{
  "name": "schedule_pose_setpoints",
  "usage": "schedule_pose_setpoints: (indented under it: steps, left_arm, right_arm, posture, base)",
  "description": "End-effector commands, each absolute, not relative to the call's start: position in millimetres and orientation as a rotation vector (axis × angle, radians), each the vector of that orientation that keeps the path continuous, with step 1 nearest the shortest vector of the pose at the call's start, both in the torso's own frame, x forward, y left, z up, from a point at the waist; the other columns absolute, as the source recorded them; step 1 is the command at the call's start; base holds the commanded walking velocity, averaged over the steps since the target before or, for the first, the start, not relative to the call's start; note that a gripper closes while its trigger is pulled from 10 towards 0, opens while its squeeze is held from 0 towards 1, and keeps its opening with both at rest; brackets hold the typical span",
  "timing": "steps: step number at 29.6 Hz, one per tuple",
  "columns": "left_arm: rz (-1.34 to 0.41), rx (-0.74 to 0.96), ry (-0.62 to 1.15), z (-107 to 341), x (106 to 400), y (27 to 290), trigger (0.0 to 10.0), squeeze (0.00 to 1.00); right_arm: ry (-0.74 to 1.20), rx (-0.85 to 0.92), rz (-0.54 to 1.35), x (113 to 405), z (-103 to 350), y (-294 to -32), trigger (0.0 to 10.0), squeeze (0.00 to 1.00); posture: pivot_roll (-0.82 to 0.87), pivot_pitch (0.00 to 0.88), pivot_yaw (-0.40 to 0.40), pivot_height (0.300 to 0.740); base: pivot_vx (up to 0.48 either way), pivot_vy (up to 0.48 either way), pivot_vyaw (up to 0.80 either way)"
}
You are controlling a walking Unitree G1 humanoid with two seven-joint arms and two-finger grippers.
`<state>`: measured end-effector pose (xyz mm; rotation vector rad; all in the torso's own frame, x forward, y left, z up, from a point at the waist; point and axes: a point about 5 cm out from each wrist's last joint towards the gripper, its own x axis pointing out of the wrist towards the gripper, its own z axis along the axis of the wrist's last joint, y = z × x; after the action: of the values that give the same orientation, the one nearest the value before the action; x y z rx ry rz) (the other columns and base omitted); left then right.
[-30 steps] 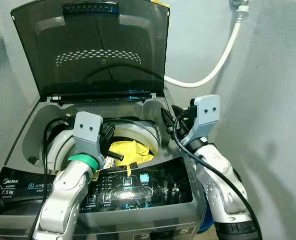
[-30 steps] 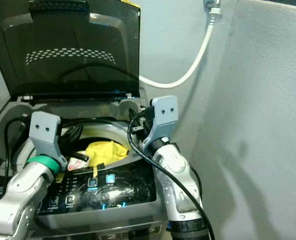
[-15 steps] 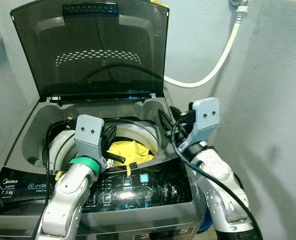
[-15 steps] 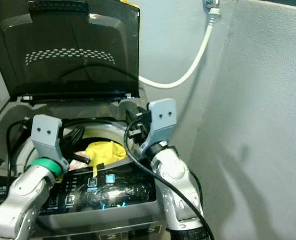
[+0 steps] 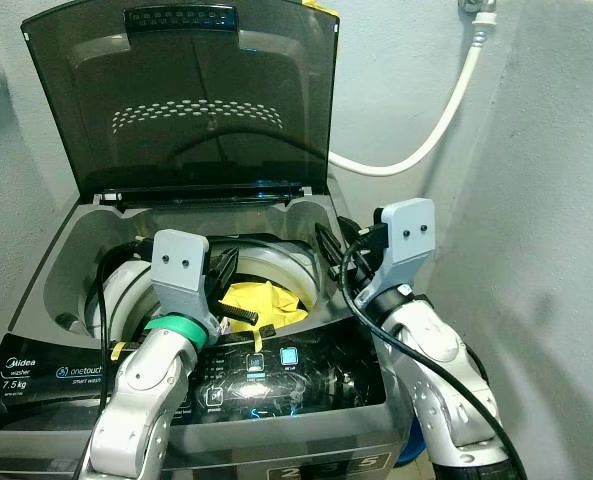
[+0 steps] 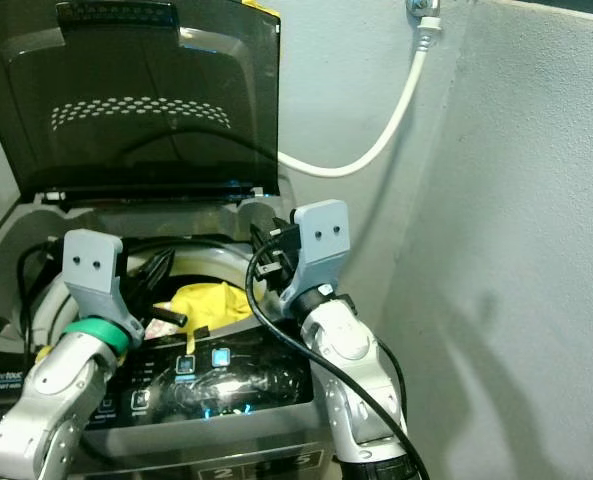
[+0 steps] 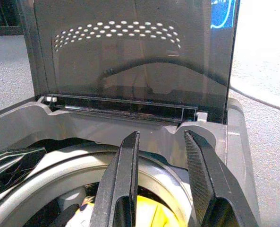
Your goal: Clothes washing
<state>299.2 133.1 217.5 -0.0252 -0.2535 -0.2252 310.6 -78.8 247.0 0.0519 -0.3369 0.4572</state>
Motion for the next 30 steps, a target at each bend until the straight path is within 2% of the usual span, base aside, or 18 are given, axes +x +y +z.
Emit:
schedule_pose_setpoints:
  steps: [1,9,26,30]
  left_arm:
    - [-0.213,-0.034,-0.238,213.3,297.1,134.7,10.0,0.0]
    - [-0.194,-0.056,-0.23,209.4,290.6,135.3,10.0,0.0]
    - [-0.2,-0.055,-0.229,210.0,288.2,136.0,10.0,0.0]
    - [-0.203,-0.051,-0.231,210.0,288.2,135.6,10.0,0.0]
  right_arm:
    - [-0.328,0.047,0.466,309.6,245.8,-77.1,10.0,0.0]
    - [-0.293,0.037,0.491,309.7,238.4,-73.7,10.0,0.0]
    - [-0.28,0.036,0.493,308.6,235.9,-72.9,10.0,0.0]
    - [-0.278,0.035,0.491,308.4,235.6,-73.5,10.0,0.0]
  posture:
    - [-0.01,0.0,0.033,0.74]
    - [0.0,0.0,0.015,0.74]
    - [0.0,0.007,0.022,0.74]
    - [0.0,0.007,0.022,0.74]
  base:
    - [0.0,0.0,0.0]
    - [0.0,0.0,0.0]
    - [-0.335,0.0,0.0]
    - [0.0,0.0,0.0]
